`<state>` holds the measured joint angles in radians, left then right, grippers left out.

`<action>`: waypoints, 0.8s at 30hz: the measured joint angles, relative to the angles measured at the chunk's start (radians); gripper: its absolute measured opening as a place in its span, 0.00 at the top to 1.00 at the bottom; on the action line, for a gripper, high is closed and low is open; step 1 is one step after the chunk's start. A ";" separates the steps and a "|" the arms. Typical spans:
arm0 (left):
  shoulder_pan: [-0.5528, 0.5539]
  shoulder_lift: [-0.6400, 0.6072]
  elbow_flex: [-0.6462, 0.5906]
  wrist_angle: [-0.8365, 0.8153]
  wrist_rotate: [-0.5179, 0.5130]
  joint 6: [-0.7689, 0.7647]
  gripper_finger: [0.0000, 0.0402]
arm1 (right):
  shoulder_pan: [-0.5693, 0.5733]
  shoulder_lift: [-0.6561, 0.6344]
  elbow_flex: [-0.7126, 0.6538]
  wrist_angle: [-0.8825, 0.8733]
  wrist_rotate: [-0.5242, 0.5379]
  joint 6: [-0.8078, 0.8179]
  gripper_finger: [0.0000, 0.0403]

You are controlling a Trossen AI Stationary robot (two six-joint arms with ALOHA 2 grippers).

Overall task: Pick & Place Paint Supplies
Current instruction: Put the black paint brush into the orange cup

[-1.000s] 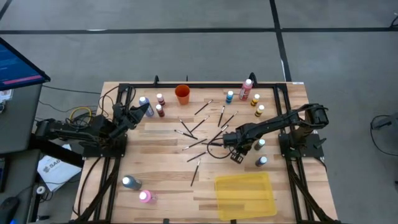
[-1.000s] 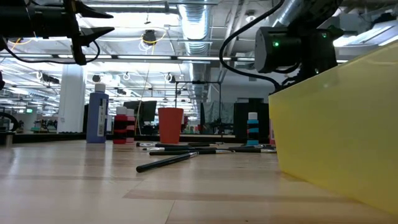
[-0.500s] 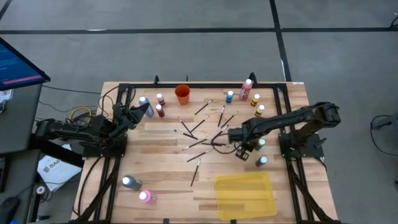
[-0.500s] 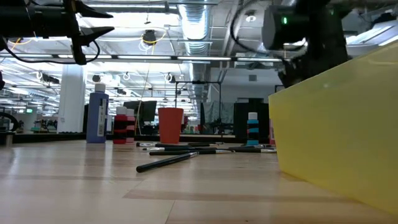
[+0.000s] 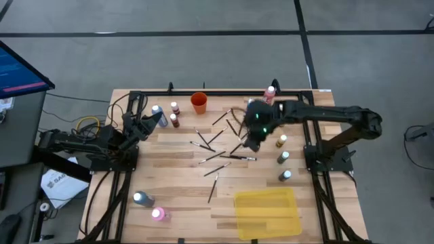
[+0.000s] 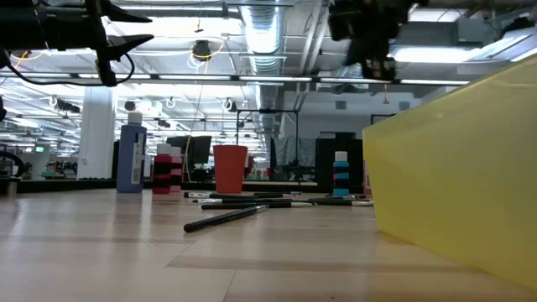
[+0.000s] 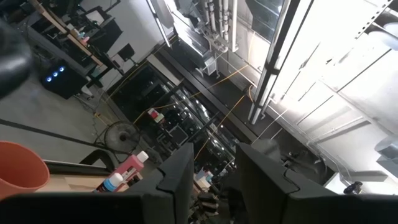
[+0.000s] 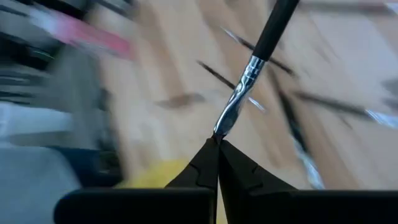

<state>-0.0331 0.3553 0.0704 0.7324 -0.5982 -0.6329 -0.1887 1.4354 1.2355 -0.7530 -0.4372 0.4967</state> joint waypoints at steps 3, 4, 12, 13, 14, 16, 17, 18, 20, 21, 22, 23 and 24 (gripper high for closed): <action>0.000 0.000 0.000 0.004 0.000 0.000 0.72 | -0.074 0.046 0.051 0.053 -0.154 0.001 1.00; 0.000 0.000 0.000 0.004 0.000 0.000 0.72 | -0.093 0.066 0.074 0.097 -0.215 0.011 1.00; 0.001 -0.002 0.000 0.022 -0.010 0.000 0.72 | -0.194 0.235 0.187 0.522 -0.560 0.336 1.00; 0.001 -0.002 0.000 0.027 -0.016 0.000 0.72 | -0.204 0.257 0.192 0.559 -0.582 0.391 1.00; 0.001 -0.002 0.000 0.030 -0.022 0.000 0.72 | -0.214 0.282 0.200 0.604 -0.592 0.446 1.00; 0.001 -0.002 0.000 0.043 -0.030 0.000 0.72 | -0.240 0.326 0.200 0.624 -0.620 0.530 1.00; 0.001 -0.002 0.000 0.047 -0.034 0.000 0.72 | -0.251 0.348 0.207 0.634 -0.624 0.552 1.00; 0.001 -0.002 0.000 0.049 -0.039 0.000 0.72 | -0.264 0.370 0.212 0.635 -0.626 0.574 1.00; 0.001 -0.002 0.000 0.051 -0.050 0.000 0.72 | -0.284 0.405 0.221 0.633 -0.634 0.606 1.00; 0.001 -0.002 0.000 0.054 -0.052 0.000 0.72 | -0.293 0.420 0.227 0.634 -0.638 0.612 1.00; 0.001 -0.002 0.000 0.056 -0.055 0.000 0.72 | -0.299 0.433 0.233 0.634 -0.639 0.623 1.00; 0.001 -0.002 0.000 0.056 -0.059 0.000 0.72 | -0.305 0.440 0.237 0.633 -0.639 0.636 1.00; 0.001 -0.002 0.000 0.056 -0.061 0.000 0.72 | -0.312 0.447 0.243 0.632 -0.638 0.649 1.00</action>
<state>-0.0322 0.3531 0.0704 0.7887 -0.6593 -0.6327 -0.5007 1.8819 1.4783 -0.1214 -1.0753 1.1458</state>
